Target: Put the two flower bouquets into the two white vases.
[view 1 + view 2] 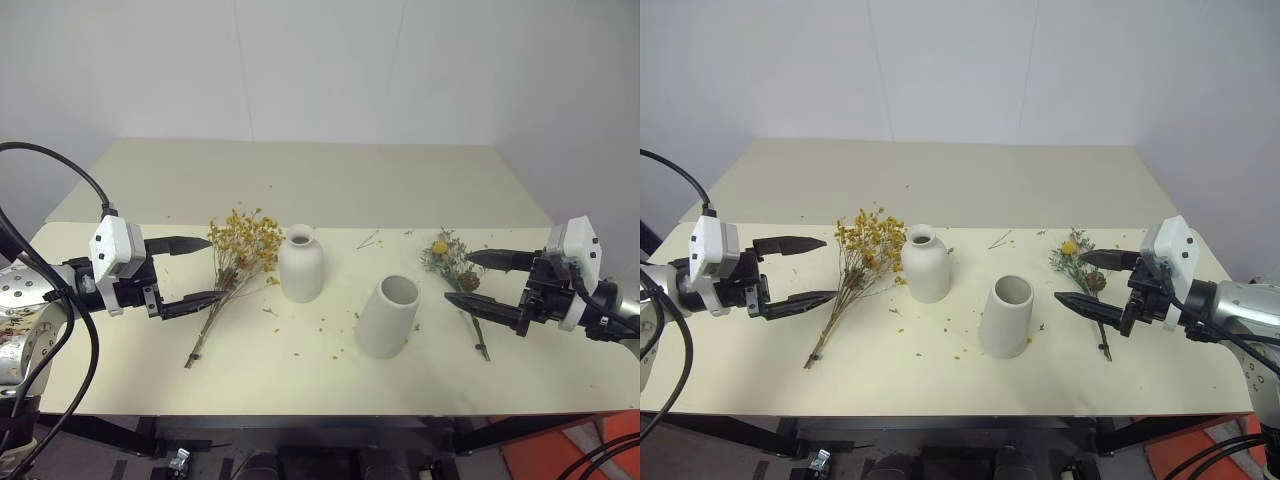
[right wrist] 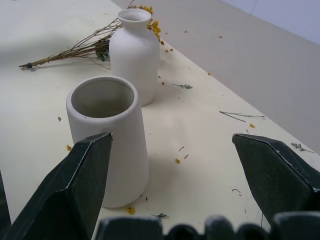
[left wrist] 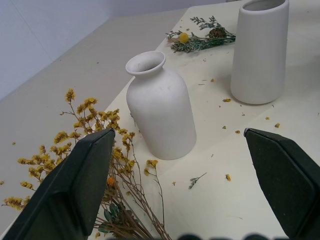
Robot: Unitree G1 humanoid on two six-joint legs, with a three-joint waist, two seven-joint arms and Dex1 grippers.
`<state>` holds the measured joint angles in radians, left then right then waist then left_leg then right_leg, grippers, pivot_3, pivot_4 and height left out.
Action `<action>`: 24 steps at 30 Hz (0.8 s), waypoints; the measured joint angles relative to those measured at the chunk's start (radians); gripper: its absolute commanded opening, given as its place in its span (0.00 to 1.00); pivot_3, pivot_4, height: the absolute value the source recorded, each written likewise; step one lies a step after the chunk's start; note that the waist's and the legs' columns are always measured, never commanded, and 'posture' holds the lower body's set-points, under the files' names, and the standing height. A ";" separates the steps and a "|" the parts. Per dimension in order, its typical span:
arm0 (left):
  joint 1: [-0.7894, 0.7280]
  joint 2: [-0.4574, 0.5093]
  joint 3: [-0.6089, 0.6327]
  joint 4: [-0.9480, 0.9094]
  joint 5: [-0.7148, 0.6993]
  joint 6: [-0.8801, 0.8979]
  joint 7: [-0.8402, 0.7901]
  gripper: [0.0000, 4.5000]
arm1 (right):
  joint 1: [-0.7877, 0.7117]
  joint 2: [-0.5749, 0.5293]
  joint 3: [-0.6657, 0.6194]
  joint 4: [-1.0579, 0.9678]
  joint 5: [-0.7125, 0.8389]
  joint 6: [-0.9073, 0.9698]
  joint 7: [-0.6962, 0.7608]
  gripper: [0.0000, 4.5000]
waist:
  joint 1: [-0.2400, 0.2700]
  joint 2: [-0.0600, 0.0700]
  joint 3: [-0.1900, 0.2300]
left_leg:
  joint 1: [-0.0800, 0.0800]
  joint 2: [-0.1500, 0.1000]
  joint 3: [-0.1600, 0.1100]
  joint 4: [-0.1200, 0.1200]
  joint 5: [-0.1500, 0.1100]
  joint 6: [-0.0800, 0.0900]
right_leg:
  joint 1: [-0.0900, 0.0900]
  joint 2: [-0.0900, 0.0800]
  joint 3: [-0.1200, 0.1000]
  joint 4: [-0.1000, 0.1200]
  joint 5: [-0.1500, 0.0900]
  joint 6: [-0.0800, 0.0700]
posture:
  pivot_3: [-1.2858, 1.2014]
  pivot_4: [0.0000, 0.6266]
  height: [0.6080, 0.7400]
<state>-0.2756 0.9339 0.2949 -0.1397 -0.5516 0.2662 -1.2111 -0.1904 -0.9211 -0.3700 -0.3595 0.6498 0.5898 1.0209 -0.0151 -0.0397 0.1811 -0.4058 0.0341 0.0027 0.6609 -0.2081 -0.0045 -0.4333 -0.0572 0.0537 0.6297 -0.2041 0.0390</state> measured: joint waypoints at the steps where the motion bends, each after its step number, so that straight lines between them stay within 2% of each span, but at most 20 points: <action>1: 0.000 0.000 0.000 0.000 0.000 0.000 0.000 1.00 | 0.000 0.000 0.000 0.000 0.000 0.000 0.000 0.99 | 0.000 0.000 0.000 | 0.000 0.000 0.000 0.000 0.000 0.000 | 0.000 0.000 0.000 0.000 0.000 0.000 | 0.52 0.24 1.00; 8: 0.000 0.000 0.000 0.000 0.001 0.002 0.005 1.00 | 0.001 0.000 0.000 0.000 0.000 0.000 -0.001 0.99 | 0.000 0.000 0.000 | 0.000 0.000 0.000 0.000 0.000 0.000 | 0.000 0.000 0.000 0.000 0.000 0.000 | 0.52 0.24 1.00; 13: -0.013 0.030 -0.030 -0.002 0.089 0.077 0.123 1.00 | 0.001 0.000 0.000 0.004 0.000 -0.001 -0.001 0.99 | 0.000 0.000 0.000 | 0.000 0.000 0.000 0.000 0.000 0.000 | 0.000 0.000 0.000 0.000 0.000 0.000 | 0.52 0.24 1.00; 16: -0.072 0.088 -0.102 -0.010 0.156 0.220 0.203 1.00 | -0.006 0.001 0.007 0.012 -0.001 -0.006 -0.001 0.99 | 0.000 0.000 0.000 | 0.000 0.000 0.000 0.000 0.000 0.000 | 0.000 0.000 0.000 0.000 0.000 0.000 | 0.52 0.24 1.00; 20: -0.200 0.148 -0.198 -0.055 0.157 0.483 0.240 1.00 | -0.042 0.007 0.026 0.021 -0.001 -0.016 -0.001 0.99 | 0.000 0.000 0.000 | -0.001 0.000 0.000 0.000 0.000 0.000 | 0.000 0.000 0.000 0.000 0.000 0.000 | 0.52 0.24 1.00; 24: -0.400 0.212 -0.367 -0.056 0.154 0.802 0.229 1.00 | -0.128 0.019 0.070 0.042 0.002 -0.016 0.003 0.99 | -0.004 0.000 0.000 | 0.000 0.000 0.000 0.000 0.000 0.000 | -0.001 0.001 0.001 0.001 0.000 0.001 | 0.52 0.24 1.00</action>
<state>-0.6756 1.1462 -0.0720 -0.1962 -0.3978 1.0677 -0.9819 -0.3184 -0.9019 -0.3003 -0.3177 0.6519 0.5738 1.0237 -0.0188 -0.0400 0.1814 -0.4058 0.0336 0.0026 0.6610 -0.2081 -0.0045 -0.4341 -0.0564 0.0544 0.6304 -0.2043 0.0398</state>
